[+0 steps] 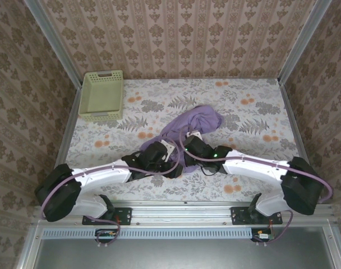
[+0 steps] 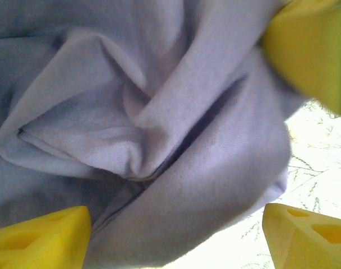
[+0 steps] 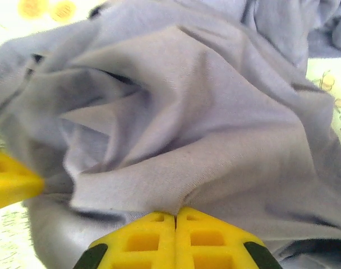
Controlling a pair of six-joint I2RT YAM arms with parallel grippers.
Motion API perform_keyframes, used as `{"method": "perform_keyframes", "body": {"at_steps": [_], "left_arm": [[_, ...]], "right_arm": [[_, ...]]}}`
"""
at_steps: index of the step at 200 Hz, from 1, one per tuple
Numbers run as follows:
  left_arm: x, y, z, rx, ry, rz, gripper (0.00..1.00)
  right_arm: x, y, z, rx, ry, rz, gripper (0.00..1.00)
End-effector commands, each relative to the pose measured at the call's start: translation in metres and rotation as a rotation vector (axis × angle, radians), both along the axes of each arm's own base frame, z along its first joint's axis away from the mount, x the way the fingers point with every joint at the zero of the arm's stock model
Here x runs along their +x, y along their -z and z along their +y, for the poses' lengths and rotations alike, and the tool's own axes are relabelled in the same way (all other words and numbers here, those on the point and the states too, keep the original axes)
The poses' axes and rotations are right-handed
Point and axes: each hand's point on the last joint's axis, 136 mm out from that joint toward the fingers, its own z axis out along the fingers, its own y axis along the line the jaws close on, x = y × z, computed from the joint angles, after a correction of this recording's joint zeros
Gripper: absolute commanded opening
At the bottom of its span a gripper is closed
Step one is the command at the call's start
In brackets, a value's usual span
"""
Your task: Fold the inside-out t-shirt
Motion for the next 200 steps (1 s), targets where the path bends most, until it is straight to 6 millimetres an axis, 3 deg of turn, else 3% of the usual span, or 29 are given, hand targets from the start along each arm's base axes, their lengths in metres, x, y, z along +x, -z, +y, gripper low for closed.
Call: {"method": "perform_keyframes", "body": {"at_steps": [1, 21, 76, 108, 125, 140, 150, 164, 200], "left_arm": [[0.008, -0.016, -0.018, -0.035, 0.043, -0.076, 0.81], [0.013, -0.021, -0.027, -0.052, 0.047, -0.09, 0.75], [0.015, -0.028, -0.048, -0.116, 0.086, -0.078, 0.25], [0.012, -0.024, -0.055, -0.147, 0.093, -0.042, 0.06], [0.012, -0.029, -0.058, -0.192, 0.09, -0.028, 0.03], [0.011, -0.034, -0.06, -0.242, 0.089, -0.013, 0.0], [0.011, -0.039, -0.062, -0.278, 0.099, 0.004, 0.0], [0.01, -0.042, -0.062, -0.301, 0.101, 0.009, 0.0], [0.008, -0.041, -0.063, -0.316, 0.104, 0.022, 0.0]], "right_arm": [[-0.01, -0.027, 0.002, 0.017, -0.052, 0.011, 0.0], [-0.015, -0.028, 0.003, 0.011, -0.071, 0.03, 0.01], [0.009, -0.015, -0.016, -0.006, 0.017, 0.049, 0.15], [0.015, -0.011, -0.026, -0.017, 0.054, 0.041, 0.28], [0.002, -0.009, -0.029, 0.023, 0.043, 0.007, 0.32], [-0.019, -0.014, -0.018, 0.163, -0.004, -0.051, 0.4], [-0.031, -0.016, -0.012, 0.244, -0.018, -0.056, 0.41], [-0.043, -0.008, -0.014, 0.227, -0.01, -0.058, 0.4], [-0.047, 0.004, -0.008, 0.245, 0.004, -0.047, 0.4]]}}
